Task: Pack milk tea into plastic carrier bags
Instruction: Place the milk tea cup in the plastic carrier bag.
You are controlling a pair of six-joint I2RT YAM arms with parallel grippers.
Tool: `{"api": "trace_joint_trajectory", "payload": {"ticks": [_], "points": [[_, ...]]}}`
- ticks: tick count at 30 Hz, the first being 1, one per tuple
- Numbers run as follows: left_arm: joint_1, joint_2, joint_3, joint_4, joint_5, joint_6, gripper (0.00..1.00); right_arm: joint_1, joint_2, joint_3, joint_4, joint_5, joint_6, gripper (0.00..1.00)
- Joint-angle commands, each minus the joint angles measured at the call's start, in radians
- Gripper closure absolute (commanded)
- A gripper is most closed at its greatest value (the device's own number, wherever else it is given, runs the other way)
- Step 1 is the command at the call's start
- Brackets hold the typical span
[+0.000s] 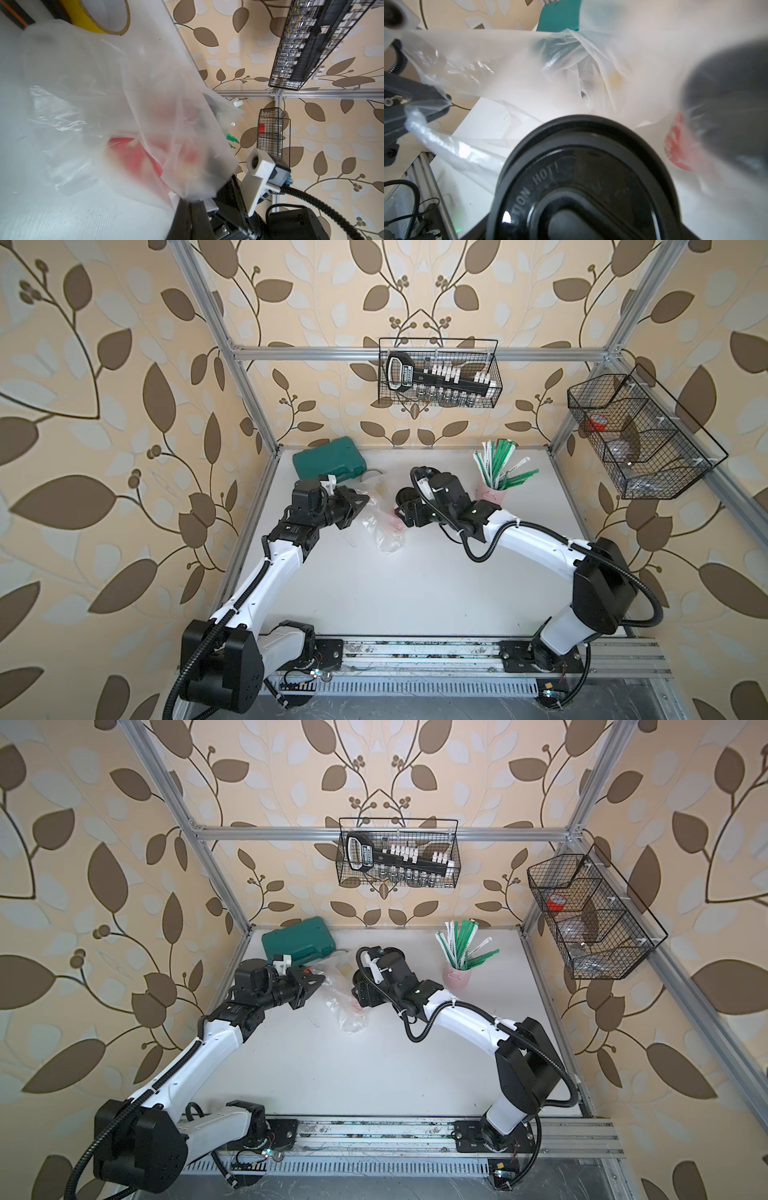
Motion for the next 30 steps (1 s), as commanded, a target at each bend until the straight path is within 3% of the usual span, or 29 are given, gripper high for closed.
{"api": "trace_joint_trajectory", "payload": {"ticks": [1,5,15,23,30], "points": [[-0.027,0.019,0.036,0.11,0.014,-0.016,1.0,-0.016,-0.058,0.039,-0.086,0.069,-0.054,0.31],[-0.05,0.032,0.041,0.122,0.005,-0.001,1.0,-0.01,-0.063,0.047,-0.075,-0.008,-0.038,0.3],[-0.049,-0.014,-0.073,0.076,-0.038,0.07,1.0,0.104,0.044,0.106,-0.057,-0.016,-0.015,0.3],[-0.048,-0.06,-0.061,-0.009,-0.079,0.127,1.0,0.122,0.103,0.099,-0.007,-0.071,0.042,0.3],[-0.047,-0.078,-0.065,-0.015,-0.086,0.147,1.0,0.129,0.119,0.09,-0.027,0.006,0.031,0.3]]}}
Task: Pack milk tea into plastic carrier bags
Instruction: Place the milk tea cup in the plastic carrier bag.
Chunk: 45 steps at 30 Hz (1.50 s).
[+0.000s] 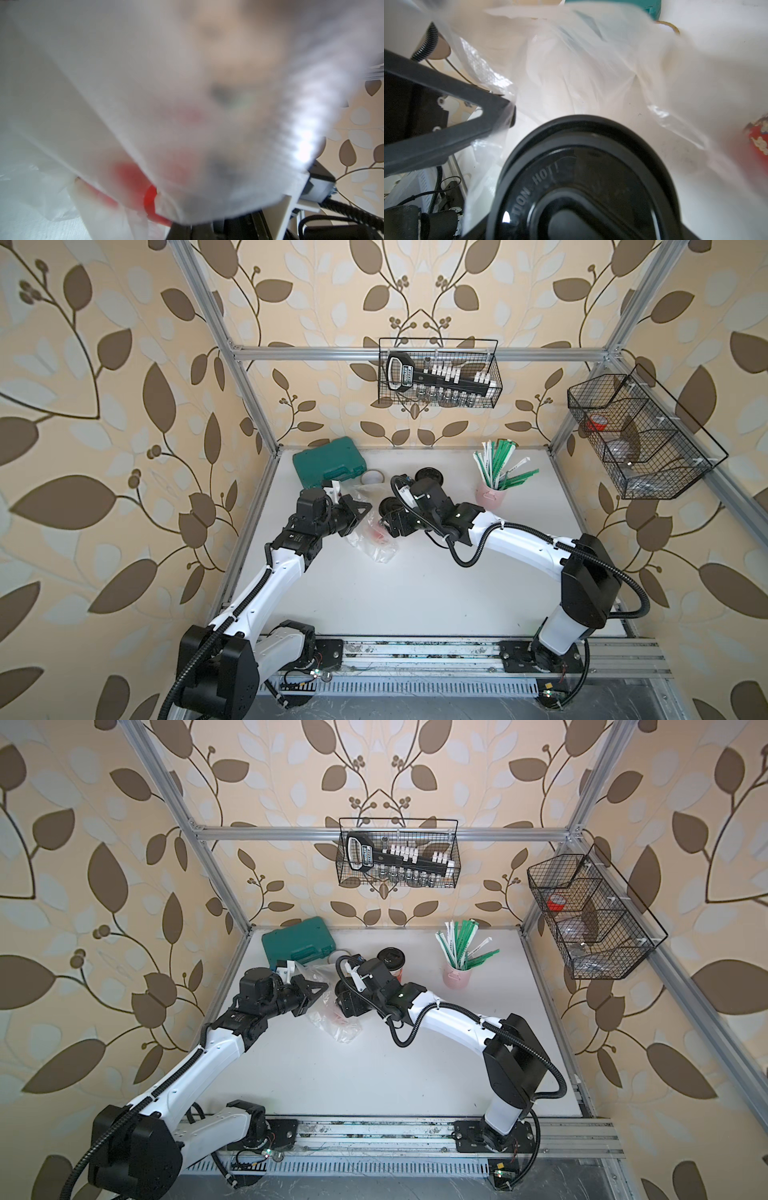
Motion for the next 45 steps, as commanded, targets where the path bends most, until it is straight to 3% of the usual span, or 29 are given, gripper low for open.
{"api": "trace_joint_trajectory", "payload": {"ticks": [1,7,11,13,17,27,31,33,36,38,39,42,45], "points": [[0.003,-0.023,0.014,-0.002,-0.007,0.039,1.0,0.005,0.011,0.015,-0.016,0.061,-0.002,0.3],[0.002,-0.021,0.029,0.0,0.01,0.06,1.0,-0.003,0.022,0.051,-0.048,0.121,-0.019,0.3],[0.002,-0.027,0.032,0.006,0.022,0.071,1.0,0.005,0.036,0.058,-0.028,0.081,-0.01,0.3],[0.002,-0.027,0.035,0.019,0.037,0.073,1.0,0.036,0.053,0.075,-0.043,0.156,-0.027,0.3],[0.002,-0.024,0.041,0.021,0.045,0.078,1.0,0.041,0.077,0.096,-0.068,0.165,-0.033,0.3],[0.003,-0.023,0.127,0.007,0.056,0.095,1.0,-0.014,-0.013,0.092,-0.128,0.286,-0.077,0.3],[0.003,0.007,0.13,-0.027,0.065,0.121,1.0,-0.011,-0.045,0.057,-0.067,0.159,-0.063,0.3],[0.005,0.031,0.128,-0.054,0.082,0.128,0.82,-0.009,-0.039,0.03,-0.021,0.092,-0.036,0.3],[0.012,0.052,0.116,-0.077,0.108,0.137,0.28,-0.005,0.001,0.027,-0.004,0.055,-0.008,0.3],[0.022,0.042,0.121,-0.135,0.085,0.167,0.07,-0.004,0.017,0.029,0.004,0.034,0.0,0.3],[0.03,0.031,0.126,-0.171,0.067,0.188,0.02,-0.002,0.022,0.027,0.012,0.028,0.005,0.3],[0.056,-0.017,0.16,-0.334,-0.052,0.254,0.01,0.001,0.026,0.029,0.014,0.023,0.005,0.3],[0.066,-0.072,0.196,-0.535,-0.297,0.285,0.01,0.001,0.023,0.032,0.013,0.022,0.004,0.3]]}}
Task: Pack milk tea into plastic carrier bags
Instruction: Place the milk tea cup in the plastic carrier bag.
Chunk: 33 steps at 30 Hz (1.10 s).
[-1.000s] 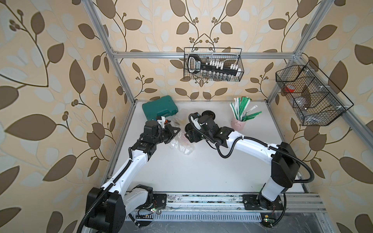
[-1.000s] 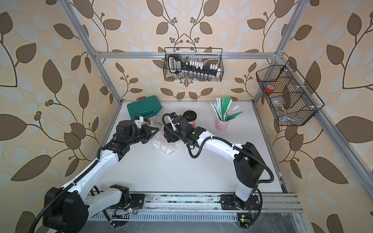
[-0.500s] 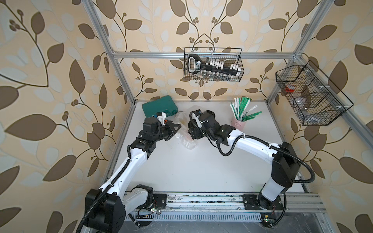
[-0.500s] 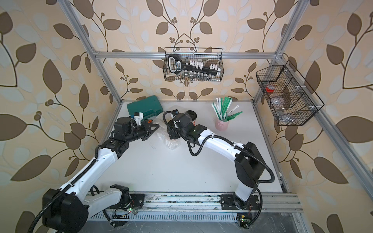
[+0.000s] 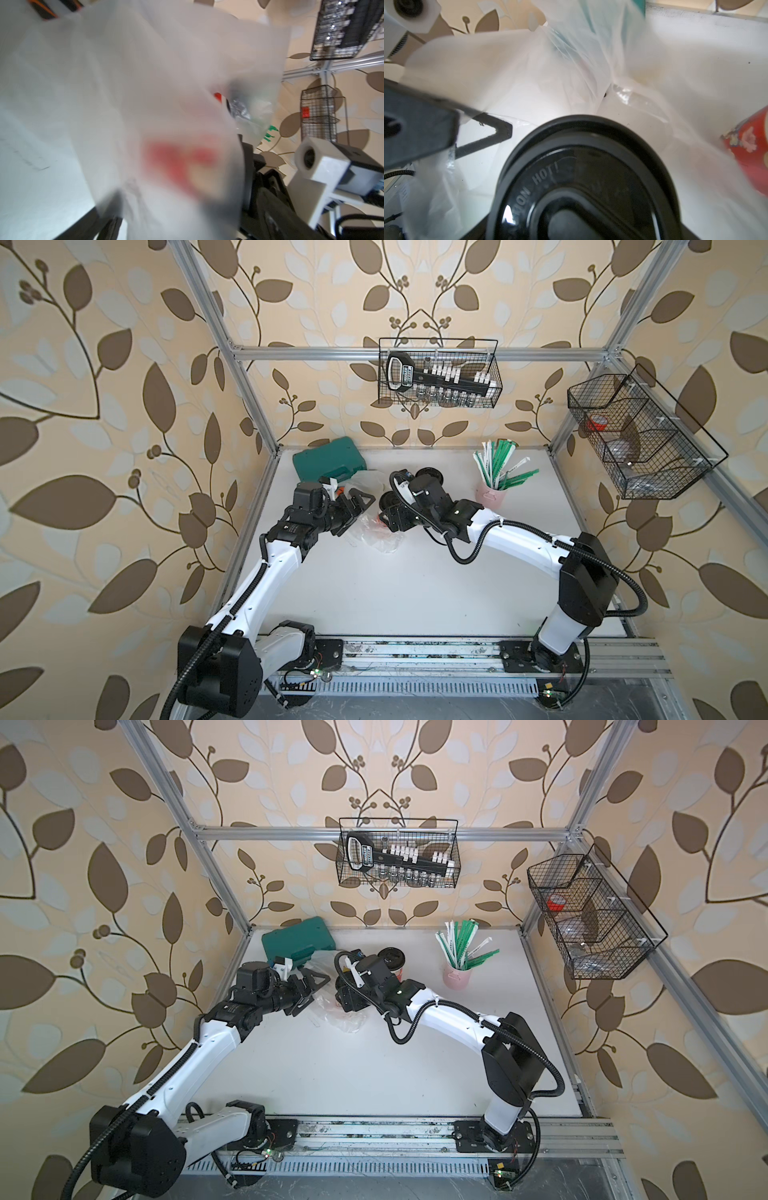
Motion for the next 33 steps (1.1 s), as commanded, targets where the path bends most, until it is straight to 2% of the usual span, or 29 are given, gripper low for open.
{"api": "trace_joint_trajectory", "payload": {"ticks": [1,3,11,14,17,23,28,33], "points": [[0.012,-0.086,0.072,-0.264,-0.299,0.075,0.01,0.006,0.005,-0.011,0.018,-0.027,0.012,0.3],[0.014,-0.101,0.064,-0.333,-0.428,0.054,0.01,0.007,0.01,-0.012,0.018,-0.029,0.011,0.3],[0.015,-0.119,0.072,-0.393,-0.527,0.014,0.01,0.048,0.019,-0.015,0.021,-0.033,0.008,0.3],[0.02,-0.152,0.025,-0.423,-0.599,-0.046,0.01,0.063,0.025,-0.011,0.019,-0.028,0.008,0.3],[0.067,-0.166,-0.015,-0.427,-0.601,-0.089,0.01,0.072,0.025,-0.012,0.019,-0.023,0.005,0.3],[0.14,-0.163,0.015,-0.502,-0.66,-0.076,0.01,0.073,0.019,-0.021,0.017,-0.02,0.006,0.3],[0.211,-0.103,0.026,-0.548,-0.643,-0.077,0.01,0.075,0.021,-0.023,0.022,-0.03,0.007,0.3],[0.279,-0.088,0.023,-0.522,-0.611,-0.069,0.01,0.077,0.008,-0.034,0.021,-0.023,0.0,0.3]]}}
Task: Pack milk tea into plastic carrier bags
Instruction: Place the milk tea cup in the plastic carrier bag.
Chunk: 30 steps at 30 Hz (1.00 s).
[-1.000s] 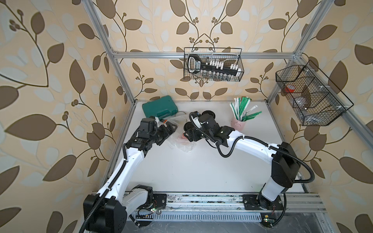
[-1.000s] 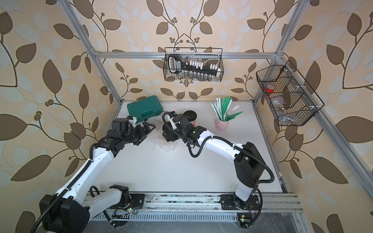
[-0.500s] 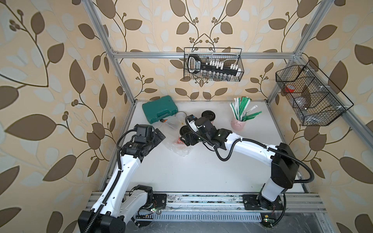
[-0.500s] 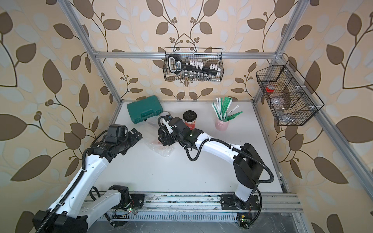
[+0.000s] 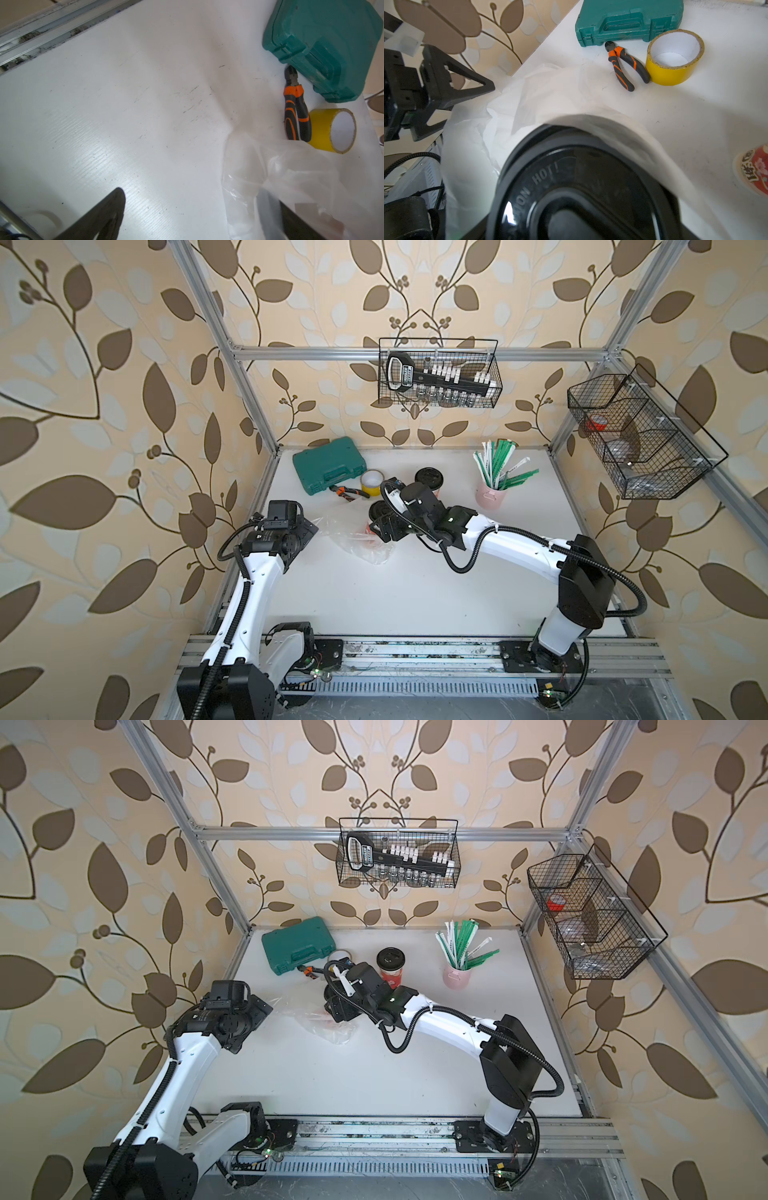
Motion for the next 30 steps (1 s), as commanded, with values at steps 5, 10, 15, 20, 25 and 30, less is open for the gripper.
{"api": "trace_joint_trajectory", "payload": {"ticks": [5,10,15,20,25,30], "points": [[0.062,0.043,0.17,-0.019,0.099,0.053,0.01,0.012,0.003,-0.029,0.008,-0.013,-0.016,0.3],[0.062,0.063,0.237,-0.054,0.084,0.064,0.01,0.013,-0.007,-0.025,0.006,-0.001,-0.019,0.3],[0.133,0.079,0.154,-0.012,0.17,0.07,0.03,0.013,-0.029,-0.025,-0.001,0.011,-0.029,0.3],[0.197,0.125,0.068,0.075,0.345,0.072,0.24,0.014,-0.032,-0.025,-0.006,0.008,-0.032,0.3],[0.131,0.226,-0.103,0.324,0.541,0.004,0.48,0.014,-0.034,-0.021,-0.007,0.004,-0.033,0.3],[0.054,0.337,-0.12,0.408,0.53,-0.035,0.64,0.014,-0.043,-0.018,-0.009,0.0,-0.03,0.3]]}}
